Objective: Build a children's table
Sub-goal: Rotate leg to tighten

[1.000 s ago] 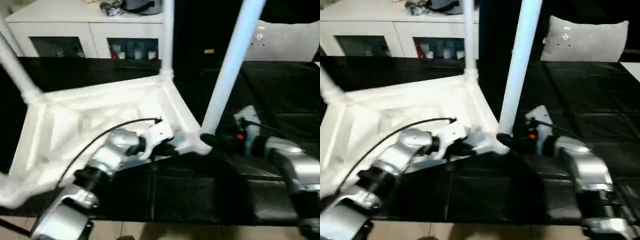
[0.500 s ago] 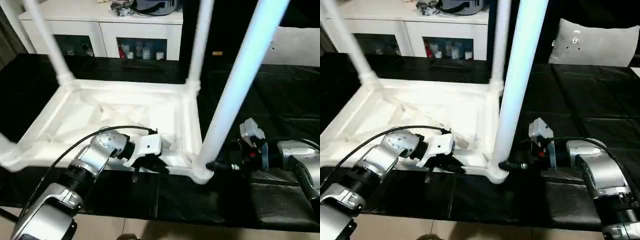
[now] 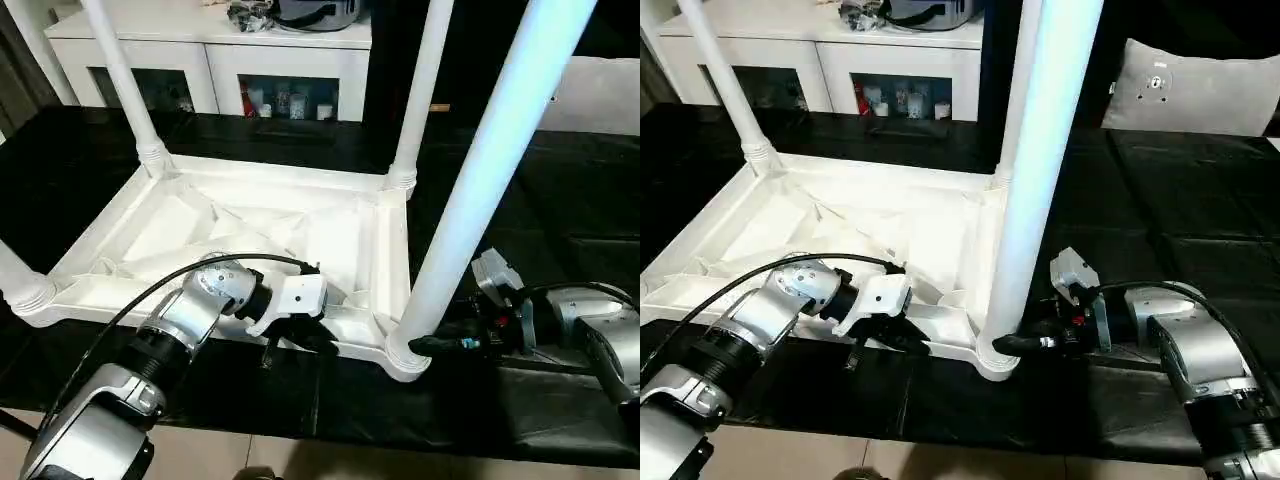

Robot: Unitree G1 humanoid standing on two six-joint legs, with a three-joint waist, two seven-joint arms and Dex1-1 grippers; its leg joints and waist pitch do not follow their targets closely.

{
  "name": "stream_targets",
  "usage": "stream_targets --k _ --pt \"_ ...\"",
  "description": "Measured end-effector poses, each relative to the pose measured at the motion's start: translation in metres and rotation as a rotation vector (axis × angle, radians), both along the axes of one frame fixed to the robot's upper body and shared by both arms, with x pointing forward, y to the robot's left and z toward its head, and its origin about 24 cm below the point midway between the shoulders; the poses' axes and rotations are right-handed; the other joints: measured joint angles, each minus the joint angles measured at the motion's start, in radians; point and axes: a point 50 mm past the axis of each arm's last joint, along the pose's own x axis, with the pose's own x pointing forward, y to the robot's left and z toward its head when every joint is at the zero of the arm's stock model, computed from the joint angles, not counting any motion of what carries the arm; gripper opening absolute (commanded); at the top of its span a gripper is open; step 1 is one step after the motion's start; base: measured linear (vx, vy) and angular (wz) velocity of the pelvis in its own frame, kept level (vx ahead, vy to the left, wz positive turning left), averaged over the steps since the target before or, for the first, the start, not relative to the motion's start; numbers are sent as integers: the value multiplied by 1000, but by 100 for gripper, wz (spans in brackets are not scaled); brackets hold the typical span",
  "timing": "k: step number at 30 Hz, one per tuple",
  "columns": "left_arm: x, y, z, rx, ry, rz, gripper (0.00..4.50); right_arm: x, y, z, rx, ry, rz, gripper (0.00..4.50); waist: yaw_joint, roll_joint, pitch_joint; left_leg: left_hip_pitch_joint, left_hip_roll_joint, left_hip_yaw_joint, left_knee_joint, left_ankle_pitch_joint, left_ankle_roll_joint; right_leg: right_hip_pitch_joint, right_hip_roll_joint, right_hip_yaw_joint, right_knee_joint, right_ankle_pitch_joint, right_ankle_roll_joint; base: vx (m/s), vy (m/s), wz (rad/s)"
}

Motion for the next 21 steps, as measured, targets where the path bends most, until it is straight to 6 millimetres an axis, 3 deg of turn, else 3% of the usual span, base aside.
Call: stream_targets --k 6,11,13,16,18,21 --pt "8 -3 1 -12 19 163 0 6 3 -3 56 23 -221 198 -17 1 -1 3 0 0 0 2 -3 1 0 0 1 0 0 0 0 0" --pt "23 -23 -2 -10 -5 444 0 36 19 -9 16 -34 -598 198 -79 -1 0 7 0 1 0 0 -9 3 0 0 0 0 0 0 0 0" --pt "26 -36 -3 -30 -9 531 0 45 24 -10 17 -55 -746 197 -94 -1 0 6 0 1 -2 0 -9 3 0 0 -1 0 0 0 0 0" --pt "27 -48 -3 -56 -10 612 0 54 30 -11 37 -69 -876 197 -96 0 -1 7 0 1 -6 2 -4 2 0 -1 -1 0 -1 0 0 0" --pt "28 -53 -4 -63 -20 638 0 56 32 -12 48 -72 -916 252 -90 0 0 6 0 1 -8 2 -4 2 0 -1 -1 -3 -2 0 0 0" --pt "28 -55 -4 -62 -31 656 0 57 35 -12 81 -57 -950 272 -86 0 -1 6 0 1 -8 2 -2 1 0 -1 -1 -3 -2 0 0 0"
